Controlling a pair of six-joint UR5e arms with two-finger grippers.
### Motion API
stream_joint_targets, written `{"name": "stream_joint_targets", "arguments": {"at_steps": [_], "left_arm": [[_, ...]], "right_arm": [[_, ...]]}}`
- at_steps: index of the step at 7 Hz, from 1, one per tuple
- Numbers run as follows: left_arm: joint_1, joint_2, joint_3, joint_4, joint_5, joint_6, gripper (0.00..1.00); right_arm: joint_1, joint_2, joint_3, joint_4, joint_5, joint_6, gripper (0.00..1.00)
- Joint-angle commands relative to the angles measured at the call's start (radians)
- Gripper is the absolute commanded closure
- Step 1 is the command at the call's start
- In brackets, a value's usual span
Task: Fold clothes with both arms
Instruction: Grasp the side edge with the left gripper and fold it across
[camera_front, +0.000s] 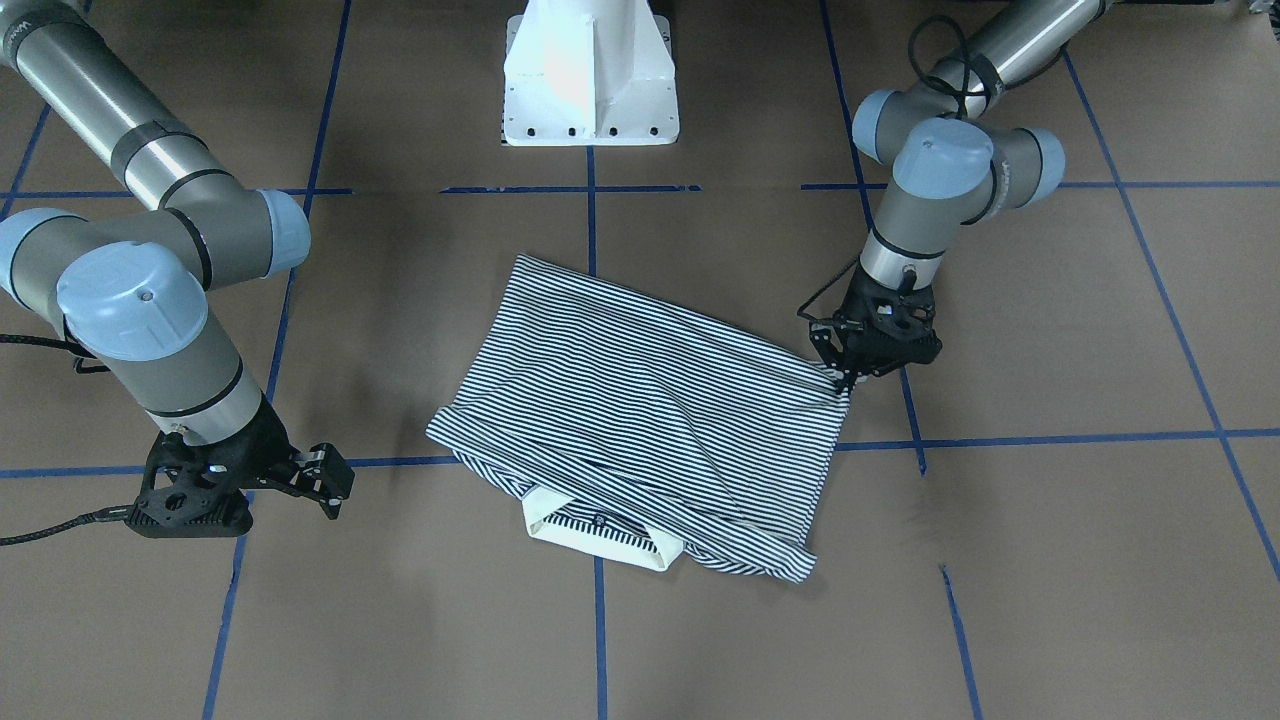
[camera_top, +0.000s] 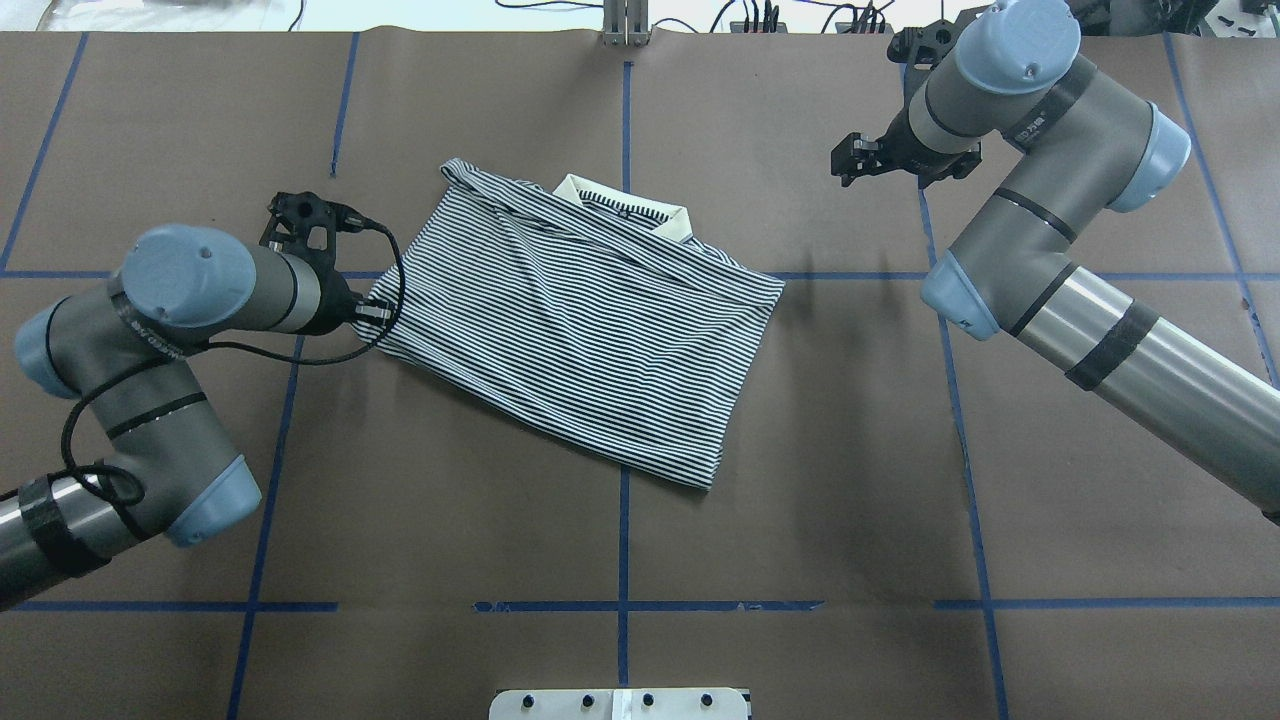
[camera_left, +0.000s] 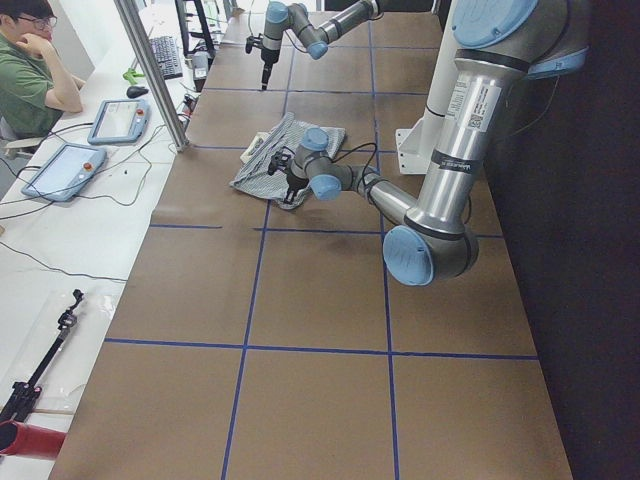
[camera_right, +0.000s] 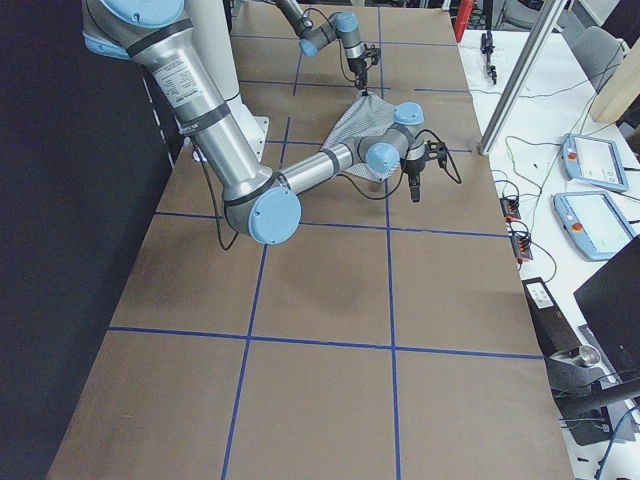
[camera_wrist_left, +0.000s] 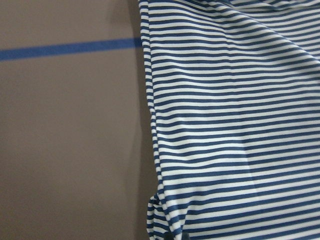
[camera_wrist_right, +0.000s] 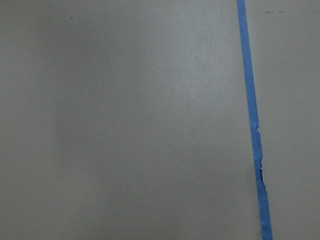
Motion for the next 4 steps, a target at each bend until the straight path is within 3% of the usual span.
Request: {"name": "stream_joint_targets", "arguments": {"at_steps": [1,3,4], "left_arm": [[-0.121,-0.17,0.223,-0.01,0.0,0.094,1.0],[-0.162,-0.34,0.466,-0.062,0.094,0.113,1.0],[-0.173,-0.39,0.589,-0.155,0.097,0.113,1.0]], "right_arm": [[0.0,0.001,-0.001,0.0,0.0,0.0,0.0],[0.001,0.003,-0.001,0.0,-0.002,-0.007,0.0],[0.003,0.006,0.007,0.003,-0.026,-0.004,0.0]]}}
